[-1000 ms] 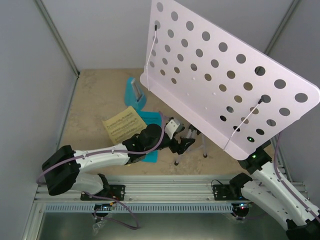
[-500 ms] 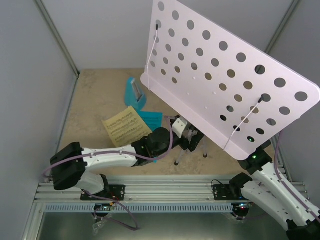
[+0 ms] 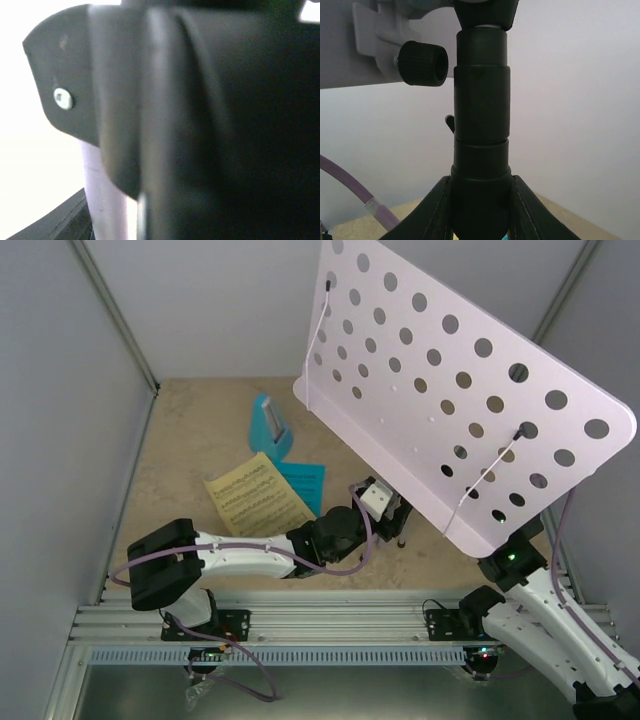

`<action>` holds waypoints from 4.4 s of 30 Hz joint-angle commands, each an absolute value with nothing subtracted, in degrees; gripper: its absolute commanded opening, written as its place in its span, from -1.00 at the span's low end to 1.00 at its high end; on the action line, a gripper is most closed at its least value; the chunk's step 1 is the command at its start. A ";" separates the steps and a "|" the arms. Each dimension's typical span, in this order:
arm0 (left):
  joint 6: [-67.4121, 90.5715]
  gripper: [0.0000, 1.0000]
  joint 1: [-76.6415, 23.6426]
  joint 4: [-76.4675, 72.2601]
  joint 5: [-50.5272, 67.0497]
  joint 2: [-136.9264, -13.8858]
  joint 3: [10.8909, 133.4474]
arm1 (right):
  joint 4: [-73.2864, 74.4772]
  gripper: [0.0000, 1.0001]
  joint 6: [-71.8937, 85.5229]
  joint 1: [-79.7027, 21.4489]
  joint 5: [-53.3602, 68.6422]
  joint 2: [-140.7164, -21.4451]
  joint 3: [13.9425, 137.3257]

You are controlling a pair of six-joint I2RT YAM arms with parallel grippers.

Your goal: Pack up the instrument practice props

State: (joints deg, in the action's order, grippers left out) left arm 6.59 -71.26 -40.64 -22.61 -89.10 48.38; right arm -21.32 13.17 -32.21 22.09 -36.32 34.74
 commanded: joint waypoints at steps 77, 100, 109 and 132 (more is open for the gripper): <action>4.73 -1.00 -74.48 -12.86 -26.17 -79.16 47.91 | -18.40 -0.99 31.25 -29.57 -3.23 -35.90 33.94; 17.02 -1.00 -69.59 3.77 -28.20 -72.18 44.64 | -51.09 -0.99 40.17 -9.80 14.17 -72.91 12.79; 17.93 -1.00 -68.97 4.47 -28.29 -73.81 47.24 | -56.31 -0.12 39.55 -8.76 18.19 -79.77 10.34; 23.76 -1.00 -66.90 -5.97 -25.27 -70.68 45.28 | -55.54 0.44 39.21 -6.56 19.48 -74.33 4.34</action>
